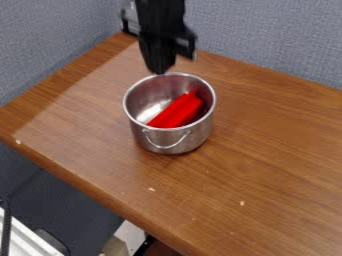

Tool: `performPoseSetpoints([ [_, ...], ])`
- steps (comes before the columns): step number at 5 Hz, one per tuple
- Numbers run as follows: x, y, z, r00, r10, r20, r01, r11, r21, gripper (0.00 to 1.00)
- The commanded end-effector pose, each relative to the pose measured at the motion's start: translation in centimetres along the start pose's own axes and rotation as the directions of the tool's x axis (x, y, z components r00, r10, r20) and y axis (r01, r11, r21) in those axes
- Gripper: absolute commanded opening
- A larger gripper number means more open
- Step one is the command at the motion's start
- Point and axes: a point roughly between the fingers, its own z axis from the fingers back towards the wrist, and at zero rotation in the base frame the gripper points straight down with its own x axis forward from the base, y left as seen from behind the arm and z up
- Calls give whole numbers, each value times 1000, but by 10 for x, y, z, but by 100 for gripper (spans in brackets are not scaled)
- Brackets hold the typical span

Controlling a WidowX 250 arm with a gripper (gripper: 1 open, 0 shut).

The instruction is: Move the red object from the metal pot to the table

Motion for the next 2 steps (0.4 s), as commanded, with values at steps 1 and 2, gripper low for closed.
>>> performPoseSetpoints([
  [1, 17, -3, 29, 997, 6, 77, -6, 1000, 5, 100],
  [2, 18, -16, 41, 998, 6, 60, -5, 1000, -12, 100],
])
